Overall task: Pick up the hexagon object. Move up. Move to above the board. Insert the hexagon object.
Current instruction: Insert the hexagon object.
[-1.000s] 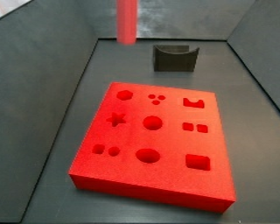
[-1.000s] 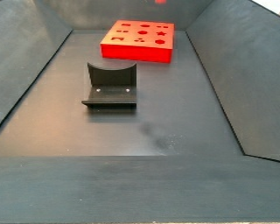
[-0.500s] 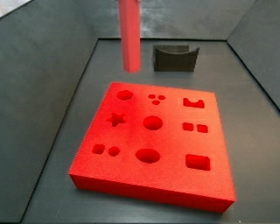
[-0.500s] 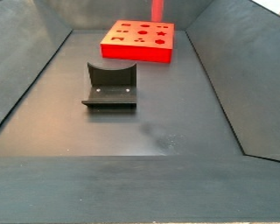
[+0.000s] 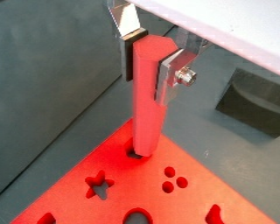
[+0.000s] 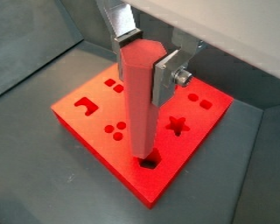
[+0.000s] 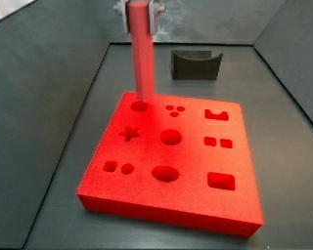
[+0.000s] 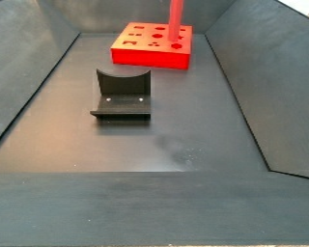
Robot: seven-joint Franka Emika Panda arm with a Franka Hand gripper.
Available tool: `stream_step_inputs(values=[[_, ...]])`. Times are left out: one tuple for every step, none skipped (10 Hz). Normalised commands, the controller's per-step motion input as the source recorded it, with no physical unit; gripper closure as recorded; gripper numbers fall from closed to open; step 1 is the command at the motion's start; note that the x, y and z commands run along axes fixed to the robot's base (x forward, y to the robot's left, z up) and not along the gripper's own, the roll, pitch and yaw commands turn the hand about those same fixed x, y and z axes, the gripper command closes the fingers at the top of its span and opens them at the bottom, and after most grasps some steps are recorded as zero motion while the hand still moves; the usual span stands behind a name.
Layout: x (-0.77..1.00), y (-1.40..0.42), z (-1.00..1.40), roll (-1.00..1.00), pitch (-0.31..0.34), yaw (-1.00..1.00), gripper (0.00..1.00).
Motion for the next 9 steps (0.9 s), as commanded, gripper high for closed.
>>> stream_step_inputs(values=[[-0.13, 0.00, -0.26, 0.04, -0.064, 0.00, 1.00], [-0.11, -0.04, -0.14, 0.15, 0.000, 0.03, 1.00], [-0.10, -0.09, -0.10, 0.29, 0.011, 0.21, 1.00], [-0.11, -0.05, -0.13, 0.21, 0.000, 0.21, 1.00], [-0.05, -0.04, -0.16, 0.16, 0.000, 0.23, 1.00], [0.00, 0.00, -0.18, 0.09, 0.000, 0.19, 1.00], [0.00, 0.00, -0.19, 0.05, -0.026, 0.17, 1.00], [0.00, 0.00, -0.23, 0.02, -0.036, 0.15, 1.00], [0.05, -0.04, -0.22, 0.00, -0.066, 0.13, 1.00]])
